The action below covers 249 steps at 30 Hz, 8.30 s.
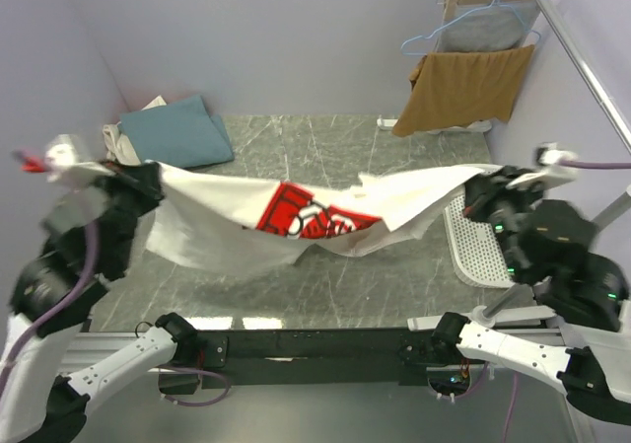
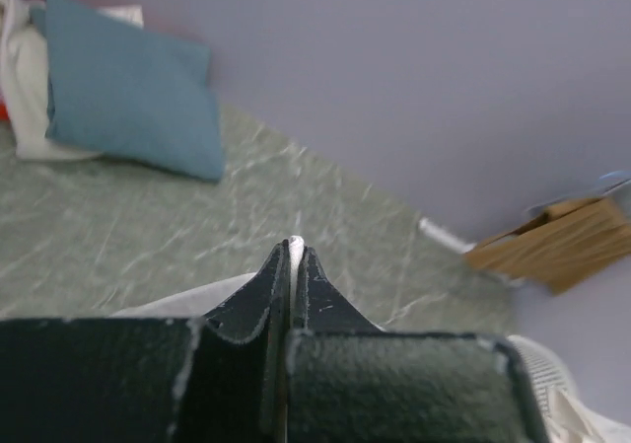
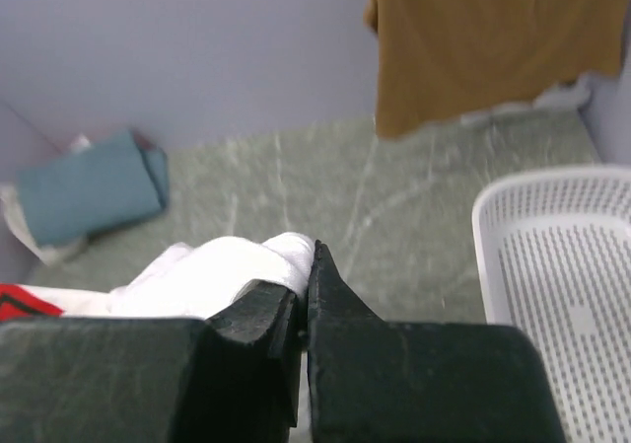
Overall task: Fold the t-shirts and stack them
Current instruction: Flatten out the tshirt
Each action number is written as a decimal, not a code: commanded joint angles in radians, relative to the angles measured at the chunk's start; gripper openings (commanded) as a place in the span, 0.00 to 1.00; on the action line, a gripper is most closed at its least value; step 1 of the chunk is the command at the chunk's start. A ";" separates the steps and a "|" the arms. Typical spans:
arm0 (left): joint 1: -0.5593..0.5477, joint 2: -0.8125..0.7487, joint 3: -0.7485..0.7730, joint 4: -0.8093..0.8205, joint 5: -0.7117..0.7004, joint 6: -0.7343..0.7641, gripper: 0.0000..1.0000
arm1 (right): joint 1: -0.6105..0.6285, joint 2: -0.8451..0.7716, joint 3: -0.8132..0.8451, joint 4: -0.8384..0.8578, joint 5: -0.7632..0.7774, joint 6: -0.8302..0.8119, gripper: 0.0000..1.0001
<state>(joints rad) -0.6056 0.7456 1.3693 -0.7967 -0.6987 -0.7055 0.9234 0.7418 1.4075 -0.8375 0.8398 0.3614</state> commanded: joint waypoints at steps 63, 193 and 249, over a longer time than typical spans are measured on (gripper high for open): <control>0.211 0.140 -0.785 0.234 0.395 -0.285 1.00 | -0.130 0.318 -0.433 0.032 -0.322 0.249 0.43; 0.365 0.410 -0.305 0.479 0.476 0.095 0.01 | 0.015 0.806 -0.223 0.261 -0.223 -0.139 0.59; 0.369 0.405 -0.322 0.485 0.488 0.104 0.01 | -0.015 0.953 -0.242 0.334 -0.027 -0.124 0.00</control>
<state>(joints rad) -0.2405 1.1687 1.0508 -0.3561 -0.2222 -0.6132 0.9161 1.7451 1.1419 -0.5144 0.7761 0.2245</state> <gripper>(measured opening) 0.024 0.015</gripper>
